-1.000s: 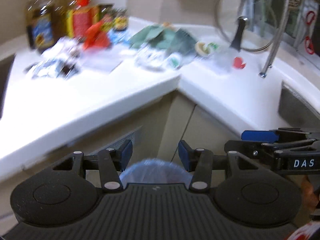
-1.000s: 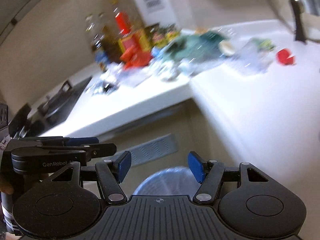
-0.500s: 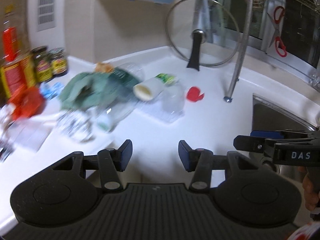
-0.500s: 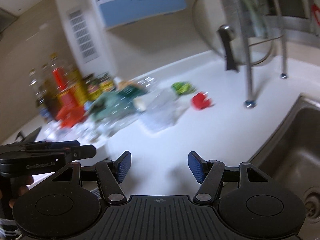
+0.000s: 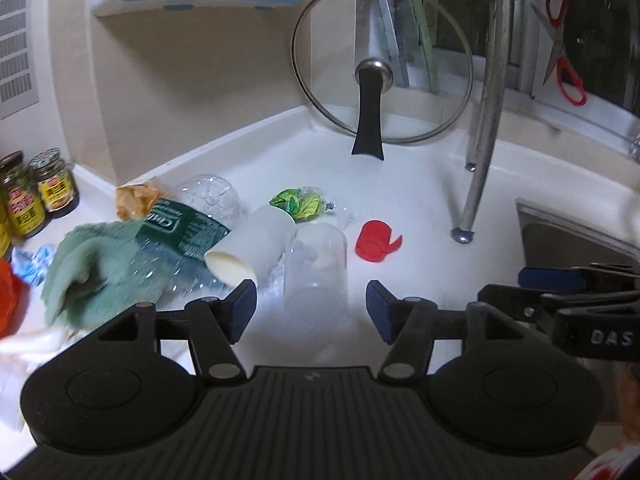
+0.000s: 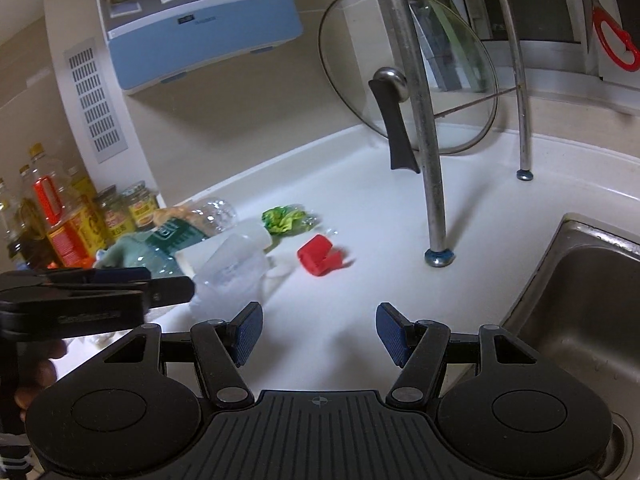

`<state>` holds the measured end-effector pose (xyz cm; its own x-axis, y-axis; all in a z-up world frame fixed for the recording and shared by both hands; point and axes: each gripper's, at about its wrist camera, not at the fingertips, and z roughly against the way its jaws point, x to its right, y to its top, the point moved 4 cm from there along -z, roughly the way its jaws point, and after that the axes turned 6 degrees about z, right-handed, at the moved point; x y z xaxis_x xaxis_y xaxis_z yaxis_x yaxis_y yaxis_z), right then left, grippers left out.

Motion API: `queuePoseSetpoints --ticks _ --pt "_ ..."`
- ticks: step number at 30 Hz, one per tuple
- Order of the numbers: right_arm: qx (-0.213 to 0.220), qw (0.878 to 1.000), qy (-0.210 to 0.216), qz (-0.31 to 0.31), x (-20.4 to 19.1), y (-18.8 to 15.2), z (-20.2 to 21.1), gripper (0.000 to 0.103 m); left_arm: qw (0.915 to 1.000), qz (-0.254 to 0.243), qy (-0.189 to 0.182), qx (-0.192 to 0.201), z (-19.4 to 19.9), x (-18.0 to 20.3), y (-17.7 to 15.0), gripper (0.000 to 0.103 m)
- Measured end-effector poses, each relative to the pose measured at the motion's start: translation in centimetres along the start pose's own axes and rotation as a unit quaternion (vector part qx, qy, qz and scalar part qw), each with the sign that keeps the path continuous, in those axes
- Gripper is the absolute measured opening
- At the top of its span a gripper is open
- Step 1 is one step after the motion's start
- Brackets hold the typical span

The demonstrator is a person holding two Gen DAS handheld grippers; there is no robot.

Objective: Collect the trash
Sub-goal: 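Raise both open tools back toward the counter, then grasp the clear plastic cup with the left tool while the right tool grasps a red plastic piece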

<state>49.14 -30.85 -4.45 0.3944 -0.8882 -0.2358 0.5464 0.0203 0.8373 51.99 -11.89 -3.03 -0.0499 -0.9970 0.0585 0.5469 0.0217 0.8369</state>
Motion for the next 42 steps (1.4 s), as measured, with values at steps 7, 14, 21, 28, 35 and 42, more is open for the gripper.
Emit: queuePoseSetpoints --ticks 7,14,21,28,35,42 --pt "0.001 1.0 -0.008 -0.008 0.6 0.6 -1.5 0.063 0.9993 -0.029 0.008 -0.02 -4.2 0.7 0.9 0.06" --pt "0.006 1.0 -0.009 -0.006 0.8 1.3 -2.8 0.063 0.9986 -0.038 0.007 -0.035 -6.4 0.8 1.0 0.056" --pt "0.01 1.0 -0.007 0.002 0.8 2.1 -4.4 0.063 0.9987 -0.042 0.003 -0.029 -6.5 0.6 1.1 0.045" --pt "0.008 1.0 -0.002 0.016 0.3 2.7 -6.7 0.063 0.9997 -0.022 0.001 0.012 -3.9 -0.7 2.5 0.045" --pt "0.001 0.998 0.002 0.058 -0.1 3.1 -9.7 0.063 0.9991 0.0 0.024 0.036 -1.9 -3.5 3.8 0.045" --pt "-0.007 0.994 -0.007 0.107 0.3 3.1 -12.6 0.063 0.9971 0.02 0.06 0.042 -1.3 -6.6 4.3 0.045"
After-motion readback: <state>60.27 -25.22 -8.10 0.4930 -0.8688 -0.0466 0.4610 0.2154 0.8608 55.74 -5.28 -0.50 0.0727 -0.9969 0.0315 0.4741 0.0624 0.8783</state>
